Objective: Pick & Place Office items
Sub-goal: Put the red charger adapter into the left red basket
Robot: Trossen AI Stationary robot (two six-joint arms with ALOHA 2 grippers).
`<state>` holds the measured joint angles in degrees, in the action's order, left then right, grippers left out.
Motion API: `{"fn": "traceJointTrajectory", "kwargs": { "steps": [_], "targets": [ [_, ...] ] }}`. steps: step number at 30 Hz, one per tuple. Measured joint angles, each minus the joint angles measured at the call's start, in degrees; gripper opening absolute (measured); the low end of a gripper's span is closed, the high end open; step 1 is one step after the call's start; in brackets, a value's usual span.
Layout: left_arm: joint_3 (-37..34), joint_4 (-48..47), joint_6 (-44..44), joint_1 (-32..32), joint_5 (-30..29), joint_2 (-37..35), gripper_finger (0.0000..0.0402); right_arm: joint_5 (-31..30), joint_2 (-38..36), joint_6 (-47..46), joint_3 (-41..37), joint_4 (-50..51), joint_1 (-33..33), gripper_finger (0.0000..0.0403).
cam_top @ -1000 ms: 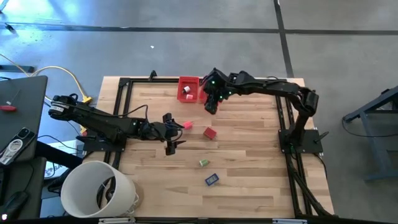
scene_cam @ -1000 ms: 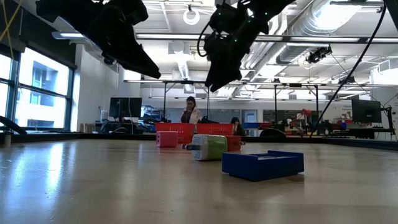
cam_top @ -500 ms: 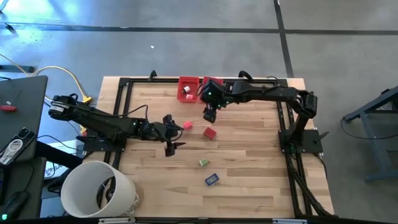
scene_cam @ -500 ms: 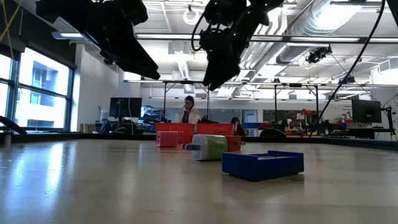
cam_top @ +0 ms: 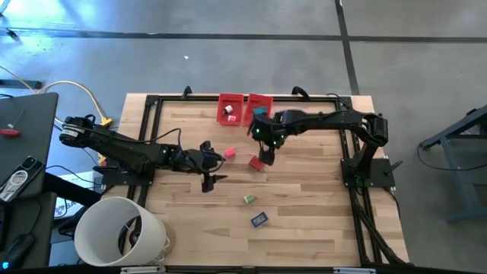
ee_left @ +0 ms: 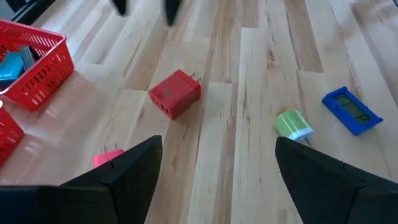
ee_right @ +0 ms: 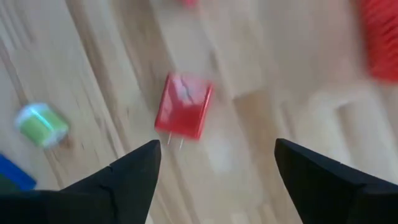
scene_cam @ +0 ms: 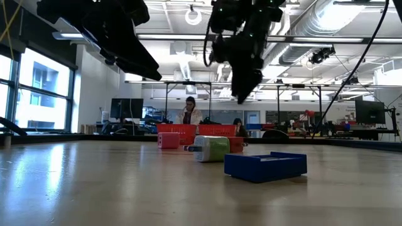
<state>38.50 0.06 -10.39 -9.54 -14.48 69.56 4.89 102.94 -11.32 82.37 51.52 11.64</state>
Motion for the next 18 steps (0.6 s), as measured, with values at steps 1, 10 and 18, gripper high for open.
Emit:
{"fn": "traceJointTrajectory", "kwargs": {
  "steps": [1, 10, 18],
  "targets": [
    [0.0, 0.0, 0.0, 0.0, 0.0, 0.0, 0.0303, -0.1, 0.0, 0.0, -1.0, 0.0, -0.7, 0.0301],
    [-0.1, 0.0, -0.4, 0.0, 0.0, 2.8, 0.0303, -6.2, 0.1, -3.5, -10.4, -6.5, -6.7, 0.0285],
    [0.0, 0.0, 0.1, 0.0, -0.2, 5.8, 0.0303, -11.2, 0.1, -5.1, -16.9, -8.5, -13.4, 0.0274]
  ]
}}
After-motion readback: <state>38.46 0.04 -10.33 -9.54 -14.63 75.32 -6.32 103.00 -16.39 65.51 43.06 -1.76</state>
